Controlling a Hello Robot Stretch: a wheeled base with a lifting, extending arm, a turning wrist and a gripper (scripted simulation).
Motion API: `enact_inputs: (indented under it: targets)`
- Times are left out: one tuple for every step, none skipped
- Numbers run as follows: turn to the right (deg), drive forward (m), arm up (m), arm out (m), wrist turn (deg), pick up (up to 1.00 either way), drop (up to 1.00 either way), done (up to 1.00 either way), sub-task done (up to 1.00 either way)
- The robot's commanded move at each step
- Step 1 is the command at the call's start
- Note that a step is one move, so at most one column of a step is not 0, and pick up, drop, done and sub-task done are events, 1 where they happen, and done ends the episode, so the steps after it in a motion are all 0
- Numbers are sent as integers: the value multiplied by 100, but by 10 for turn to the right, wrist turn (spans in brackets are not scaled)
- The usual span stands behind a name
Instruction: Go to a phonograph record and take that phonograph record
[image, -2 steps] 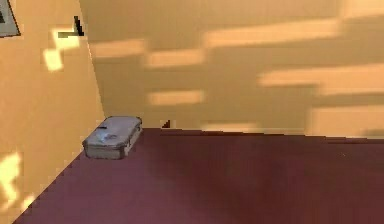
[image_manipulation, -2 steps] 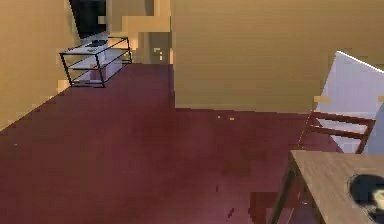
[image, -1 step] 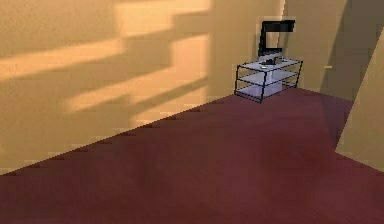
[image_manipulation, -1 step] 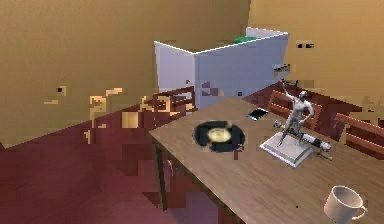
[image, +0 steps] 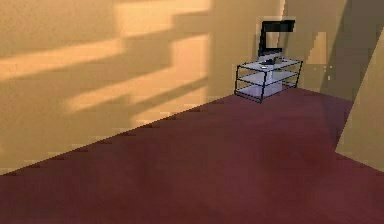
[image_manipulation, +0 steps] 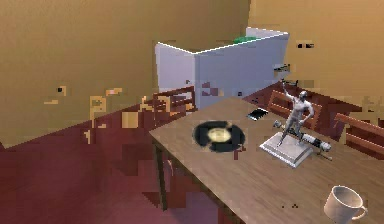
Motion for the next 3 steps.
enact_inputs:
  targets:
    - [0, 0, 34, 0, 0, 0, 0, 0, 0]
    - [0, 0, 0, 50, 0, 0, 0, 0, 0]
    - [0, 0, 0, 0, 450, 0, 0, 0, 0]
